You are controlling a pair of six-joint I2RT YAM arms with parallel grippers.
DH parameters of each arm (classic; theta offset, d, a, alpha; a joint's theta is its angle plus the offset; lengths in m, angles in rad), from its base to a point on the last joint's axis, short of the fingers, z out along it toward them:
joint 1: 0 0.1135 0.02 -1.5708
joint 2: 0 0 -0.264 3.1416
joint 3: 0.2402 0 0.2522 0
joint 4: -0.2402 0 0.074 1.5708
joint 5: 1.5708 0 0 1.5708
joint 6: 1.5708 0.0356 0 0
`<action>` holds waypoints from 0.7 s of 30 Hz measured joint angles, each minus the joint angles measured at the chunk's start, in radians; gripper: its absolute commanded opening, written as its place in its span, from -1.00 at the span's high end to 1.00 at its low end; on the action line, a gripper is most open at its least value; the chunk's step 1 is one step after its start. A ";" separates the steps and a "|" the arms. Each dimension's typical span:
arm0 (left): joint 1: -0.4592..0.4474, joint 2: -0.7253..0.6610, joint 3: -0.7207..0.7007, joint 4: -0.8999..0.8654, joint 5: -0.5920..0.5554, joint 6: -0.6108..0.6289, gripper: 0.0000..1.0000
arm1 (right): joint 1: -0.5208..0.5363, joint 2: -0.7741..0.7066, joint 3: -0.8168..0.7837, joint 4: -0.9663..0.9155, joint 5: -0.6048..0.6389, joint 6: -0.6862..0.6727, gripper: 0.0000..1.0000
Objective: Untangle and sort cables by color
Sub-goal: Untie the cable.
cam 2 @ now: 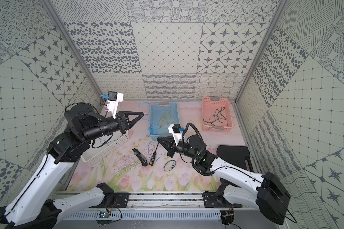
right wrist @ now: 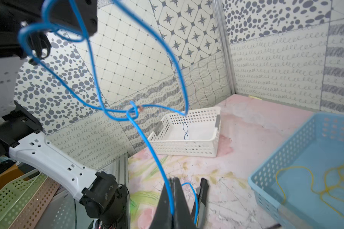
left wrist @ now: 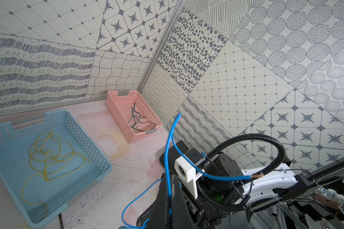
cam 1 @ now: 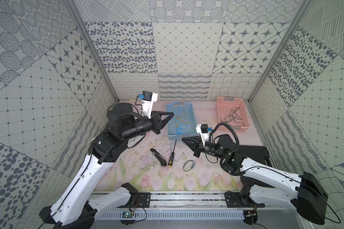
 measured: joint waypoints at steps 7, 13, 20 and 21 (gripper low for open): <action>0.005 -0.051 0.035 -0.028 -0.112 0.048 1.00 | -0.135 -0.126 -0.224 -0.075 0.030 0.045 1.00; 0.006 -0.086 0.042 -0.033 -0.224 0.089 1.00 | -0.219 -0.167 -0.310 -0.176 0.039 0.080 1.00; 0.006 -0.096 0.030 -0.040 -0.342 0.136 1.00 | -0.224 -0.115 -0.313 -0.155 0.010 0.095 1.00; 0.006 -0.100 0.018 -0.040 -0.359 0.139 1.00 | -0.224 -0.107 -0.313 -0.153 0.001 0.095 1.00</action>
